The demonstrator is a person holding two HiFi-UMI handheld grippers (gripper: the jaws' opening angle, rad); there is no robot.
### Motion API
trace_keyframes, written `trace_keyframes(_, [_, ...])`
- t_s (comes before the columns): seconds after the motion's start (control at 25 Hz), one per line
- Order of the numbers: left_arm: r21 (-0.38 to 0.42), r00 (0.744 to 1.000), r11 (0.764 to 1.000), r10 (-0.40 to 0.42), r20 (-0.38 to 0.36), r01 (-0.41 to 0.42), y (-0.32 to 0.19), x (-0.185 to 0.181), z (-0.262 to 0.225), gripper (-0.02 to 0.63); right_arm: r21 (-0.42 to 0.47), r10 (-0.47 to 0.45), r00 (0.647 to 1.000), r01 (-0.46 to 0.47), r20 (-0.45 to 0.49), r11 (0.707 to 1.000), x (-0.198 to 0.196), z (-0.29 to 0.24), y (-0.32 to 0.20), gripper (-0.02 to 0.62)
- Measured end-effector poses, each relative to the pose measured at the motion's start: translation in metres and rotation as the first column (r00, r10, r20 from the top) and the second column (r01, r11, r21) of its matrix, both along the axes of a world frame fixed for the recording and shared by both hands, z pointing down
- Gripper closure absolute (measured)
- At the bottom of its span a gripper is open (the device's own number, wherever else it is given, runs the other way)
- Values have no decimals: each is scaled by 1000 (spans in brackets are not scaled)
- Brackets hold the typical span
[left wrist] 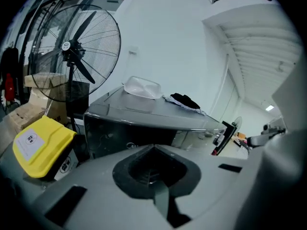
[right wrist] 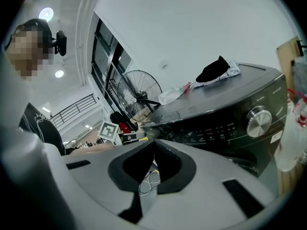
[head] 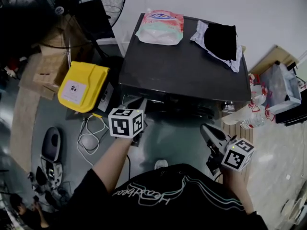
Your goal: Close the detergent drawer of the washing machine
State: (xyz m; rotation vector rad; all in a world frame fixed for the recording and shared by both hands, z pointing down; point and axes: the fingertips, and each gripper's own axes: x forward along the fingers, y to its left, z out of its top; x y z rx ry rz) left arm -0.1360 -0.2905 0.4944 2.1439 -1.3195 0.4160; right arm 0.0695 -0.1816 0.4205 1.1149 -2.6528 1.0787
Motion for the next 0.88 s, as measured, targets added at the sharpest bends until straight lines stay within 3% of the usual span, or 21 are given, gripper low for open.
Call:
trace_keyframes(0.24, [28, 985, 992, 126, -113, -124, 38, 36, -40, 583, 59, -78, 994, 74, 75, 996, 7, -32, 9, 569])
trace_keyframes(0.48, [109, 921, 953, 303, -244, -284, 86, 89, -114, 583, 127, -130, 988, 120, 80, 985, 15, -70, 13, 569])
trace_keyframes(0.72, [146, 887, 954, 297, -354, -261, 118, 118, -159, 583, 217, -219, 976, 209, 21, 954, 14, -106, 22, 569])
trace_keyframes(0.88, [145, 866, 956, 294, -404, -257, 137, 140, -170, 583, 245, -247, 968, 233, 31, 941, 17, -115, 34, 569])
